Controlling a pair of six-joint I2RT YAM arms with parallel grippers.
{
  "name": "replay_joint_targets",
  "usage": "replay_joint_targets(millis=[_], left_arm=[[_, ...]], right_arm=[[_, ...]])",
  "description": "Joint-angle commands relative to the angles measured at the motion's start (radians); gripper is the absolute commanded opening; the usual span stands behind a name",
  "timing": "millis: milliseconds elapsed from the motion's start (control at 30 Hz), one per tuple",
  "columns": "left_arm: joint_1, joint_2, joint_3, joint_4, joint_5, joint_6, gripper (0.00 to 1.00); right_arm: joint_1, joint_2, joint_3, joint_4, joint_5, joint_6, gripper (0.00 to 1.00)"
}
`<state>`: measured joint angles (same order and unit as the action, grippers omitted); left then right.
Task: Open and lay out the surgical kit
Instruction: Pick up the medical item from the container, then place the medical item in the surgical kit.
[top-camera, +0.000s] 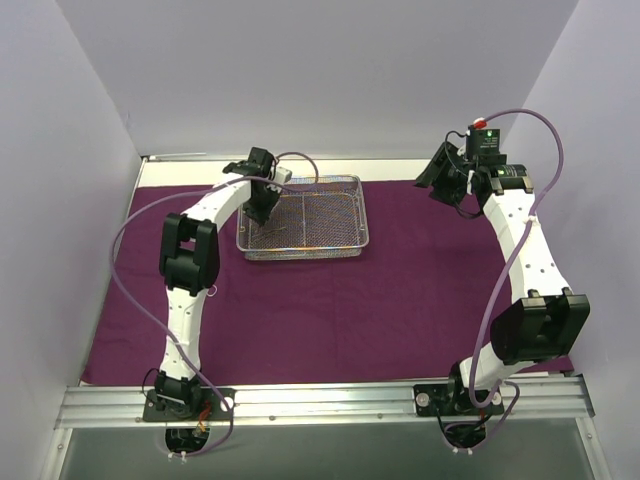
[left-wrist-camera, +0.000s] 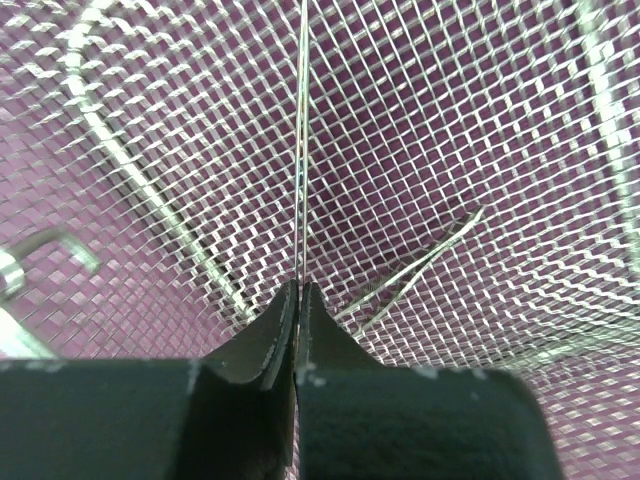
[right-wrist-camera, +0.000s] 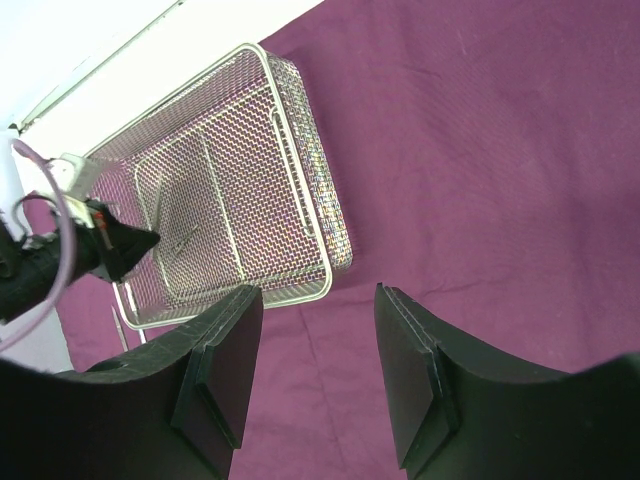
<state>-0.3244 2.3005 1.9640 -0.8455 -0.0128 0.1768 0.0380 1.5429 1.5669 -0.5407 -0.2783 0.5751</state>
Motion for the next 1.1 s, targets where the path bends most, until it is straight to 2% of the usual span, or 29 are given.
replay_joint_targets(millis=[0,133,267,300,333,500,767,1067], left_arm=[[0.008,-0.078,0.104,-0.064,-0.001,-0.097,0.02],[0.031,-0.189,0.093,-0.070,0.002,-0.155,0.02],[0.087,-0.374,-0.107,-0.055,-0.038,-0.165,0.02],[0.137,-0.495,-0.201,-0.061,-0.065,-0.165,0.02],[0.137,-0.497,-0.201,-0.061,-0.065,-0.165,0.02],[0.235,-0.670,-0.444,-0.021,-0.111,-0.165,0.02],[0.447,-0.744,-0.671,0.054,-0.044,-0.140,0.02],[0.554,-0.691,-0.823,0.206,-0.055,-0.066,0.02]], right_arm=[[-0.007,-0.006,0.022,0.015,-0.009,0.002,0.49],[-0.009,-0.004,0.025,0.016,-0.012,0.005,0.49],[-0.003,0.006,0.031,0.013,-0.028,0.009,0.49],[0.019,0.017,0.033,0.010,-0.036,0.014,0.49],[0.019,0.017,0.033,0.010,-0.036,0.015,0.49],[0.062,0.034,0.025,0.011,-0.055,0.031,0.49],[0.120,0.080,0.067,0.004,-0.087,0.042,0.49],[0.154,0.098,0.064,0.007,-0.111,0.054,0.49]])
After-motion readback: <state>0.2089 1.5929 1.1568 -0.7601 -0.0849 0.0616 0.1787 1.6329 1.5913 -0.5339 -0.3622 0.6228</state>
